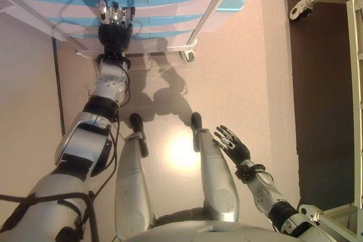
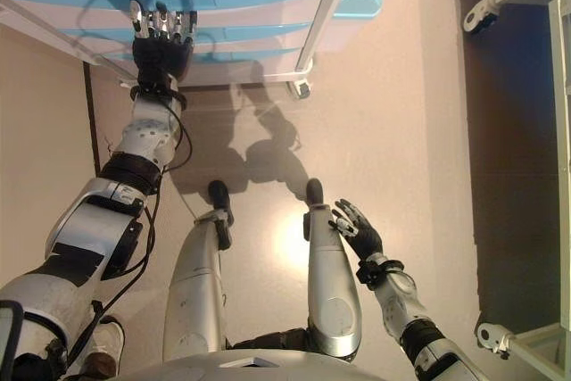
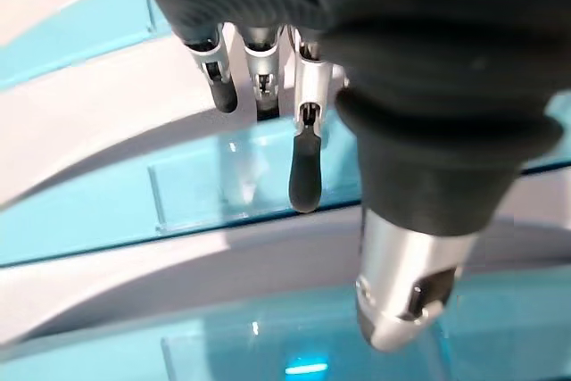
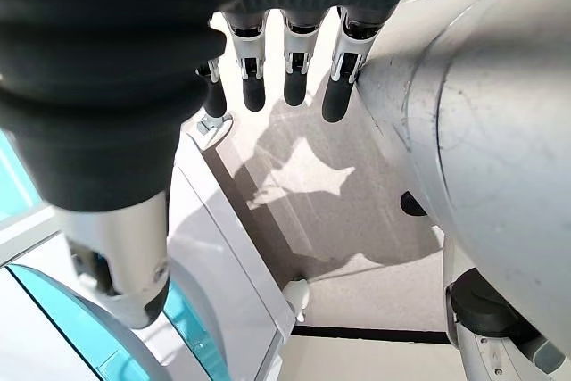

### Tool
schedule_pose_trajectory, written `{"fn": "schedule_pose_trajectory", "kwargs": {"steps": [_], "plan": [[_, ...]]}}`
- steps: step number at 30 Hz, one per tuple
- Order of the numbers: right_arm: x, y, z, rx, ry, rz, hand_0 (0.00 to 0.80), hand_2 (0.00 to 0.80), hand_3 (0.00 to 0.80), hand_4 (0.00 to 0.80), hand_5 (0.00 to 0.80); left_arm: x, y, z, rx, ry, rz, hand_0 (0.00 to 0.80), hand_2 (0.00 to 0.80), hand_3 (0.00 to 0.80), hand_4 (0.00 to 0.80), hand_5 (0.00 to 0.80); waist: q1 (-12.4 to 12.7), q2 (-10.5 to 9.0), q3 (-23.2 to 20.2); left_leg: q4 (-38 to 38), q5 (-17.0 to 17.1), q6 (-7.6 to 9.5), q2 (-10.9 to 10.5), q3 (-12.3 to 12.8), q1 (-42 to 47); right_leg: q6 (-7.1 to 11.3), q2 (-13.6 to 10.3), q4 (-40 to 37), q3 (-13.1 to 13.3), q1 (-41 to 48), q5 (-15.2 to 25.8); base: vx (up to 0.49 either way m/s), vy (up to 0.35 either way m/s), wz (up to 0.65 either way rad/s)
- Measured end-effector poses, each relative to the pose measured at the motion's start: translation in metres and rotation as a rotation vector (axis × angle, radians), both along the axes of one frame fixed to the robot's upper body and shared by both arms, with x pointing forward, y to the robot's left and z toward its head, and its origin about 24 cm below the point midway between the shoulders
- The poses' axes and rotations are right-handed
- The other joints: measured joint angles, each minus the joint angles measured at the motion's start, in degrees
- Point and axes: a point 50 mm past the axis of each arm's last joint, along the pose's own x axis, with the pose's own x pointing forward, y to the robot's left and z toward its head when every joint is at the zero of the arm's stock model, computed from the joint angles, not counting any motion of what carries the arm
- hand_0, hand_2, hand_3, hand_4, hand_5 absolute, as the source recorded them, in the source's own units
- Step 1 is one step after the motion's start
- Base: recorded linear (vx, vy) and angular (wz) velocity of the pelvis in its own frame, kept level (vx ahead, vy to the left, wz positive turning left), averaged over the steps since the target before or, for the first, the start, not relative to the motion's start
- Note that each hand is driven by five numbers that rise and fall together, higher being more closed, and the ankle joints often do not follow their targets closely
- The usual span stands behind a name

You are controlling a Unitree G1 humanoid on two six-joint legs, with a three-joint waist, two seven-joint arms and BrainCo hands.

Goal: Open the drawer and pick up the medicine

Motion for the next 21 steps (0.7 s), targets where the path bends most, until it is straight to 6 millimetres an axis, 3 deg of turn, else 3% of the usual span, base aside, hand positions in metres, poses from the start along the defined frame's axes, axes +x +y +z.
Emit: {"fn": "schedule_pose_trajectory", "kwargs": {"steps": [8, 21], "plan": [[0.0, 0.001, -0.001, -0.001, 0.004, 0.006, 0.0, 0.0, 0.0, 0.0, 0.0, 0.003, -0.002, -0.023, 0.009, 0.082, -0.061, 0.0, 0.0, 0.0, 0.0, 0.0, -0.18, 0.12, -0.03, -0.53, 0.01, -0.15, 0.08, 0.02, 0.76, -0.12, 0.08, -0.68, -0.15, 0.81, 0.1, 0.0, 0.0, 0.0], [-0.001, 0.002, -0.001, -0.003, 0.005, 0.013, 0.0, 0.0, 0.0, 0.0, 0.0, -0.001, 0.016, -0.065, -0.058, 0.205, -0.055, 0.0, 0.0, 0.0, 0.0, 0.0, -0.17, 0.09, -0.05, 0.19, -0.42, -0.05, 0.31, -0.11, 0.59, -0.16, 0.27, -1.2, -0.43, 1.33, 0.14, 0.0, -0.002, 0.0]]}}
